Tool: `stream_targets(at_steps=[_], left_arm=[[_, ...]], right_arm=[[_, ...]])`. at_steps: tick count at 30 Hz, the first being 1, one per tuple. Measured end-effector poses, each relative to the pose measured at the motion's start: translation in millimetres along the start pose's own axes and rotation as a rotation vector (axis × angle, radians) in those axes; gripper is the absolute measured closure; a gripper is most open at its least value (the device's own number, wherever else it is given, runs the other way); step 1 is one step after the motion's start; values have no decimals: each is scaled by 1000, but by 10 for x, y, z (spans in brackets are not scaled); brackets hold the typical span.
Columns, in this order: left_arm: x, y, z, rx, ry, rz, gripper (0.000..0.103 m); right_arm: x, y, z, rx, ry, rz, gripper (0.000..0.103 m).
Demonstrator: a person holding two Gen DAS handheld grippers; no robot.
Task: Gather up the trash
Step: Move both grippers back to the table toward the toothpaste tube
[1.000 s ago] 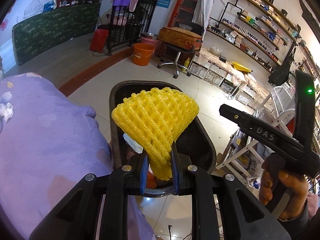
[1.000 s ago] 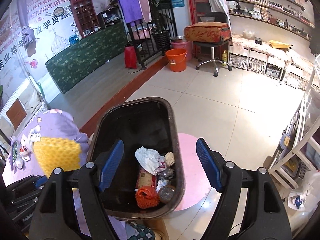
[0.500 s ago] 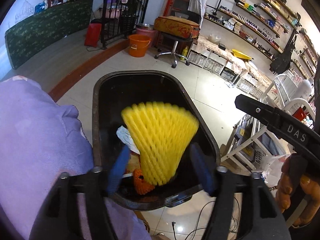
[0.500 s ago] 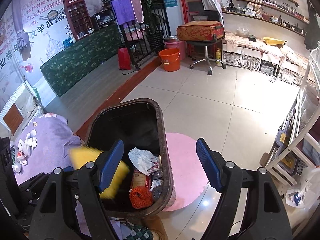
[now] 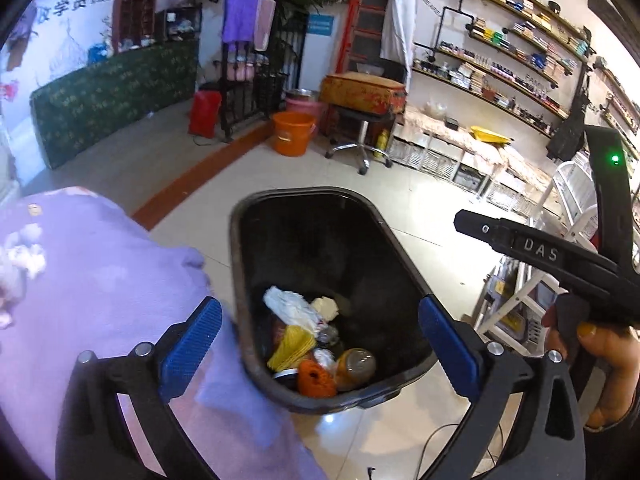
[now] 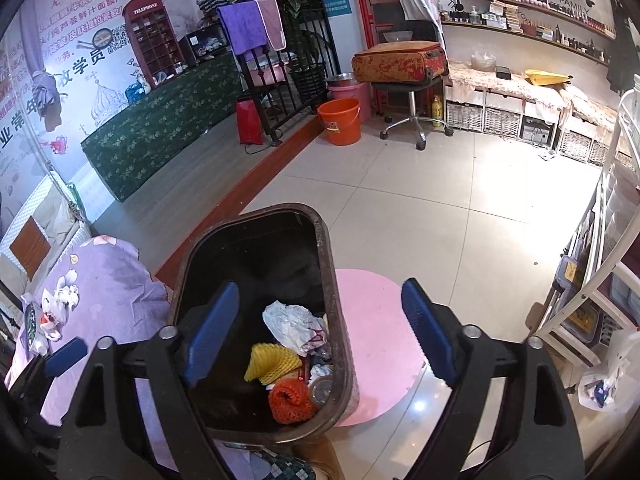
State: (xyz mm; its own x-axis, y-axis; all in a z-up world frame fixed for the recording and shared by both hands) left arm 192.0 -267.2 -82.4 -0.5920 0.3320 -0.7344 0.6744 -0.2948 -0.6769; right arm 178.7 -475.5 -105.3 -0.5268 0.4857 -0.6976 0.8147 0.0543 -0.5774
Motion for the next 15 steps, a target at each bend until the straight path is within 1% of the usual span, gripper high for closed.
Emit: stream_targets(at_steps=[2,8,13,15], left_arm=[[36,-62,-78,-13,-18,13,6],[154,-200,-370,-84,-59,30,6],[222,-321,-663,-155,-86,54,6],[269,-353,-777,-177,-106,50,6]], right_arm=[[22,34,-59,-13,-6,-11,19],[105,110,-319,-58,-42,-39,19],[210,191,-636,-111,-88,-75,18],[273,212,-750,-127,-108,-89,18]])
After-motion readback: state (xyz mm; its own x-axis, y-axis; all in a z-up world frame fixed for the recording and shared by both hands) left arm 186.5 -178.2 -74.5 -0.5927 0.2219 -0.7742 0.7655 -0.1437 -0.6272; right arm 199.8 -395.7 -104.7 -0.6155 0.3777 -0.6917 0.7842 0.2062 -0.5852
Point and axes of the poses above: each gripper's, at about its wrist camera, not at the fingertips, and y roughly the way its jaws point, z to its right, x to its underside, the point moved 10 cm from there along y, roughly the way its jaws point, and after that the axes turned 14 degrees about -x, right-handed, at the moved point
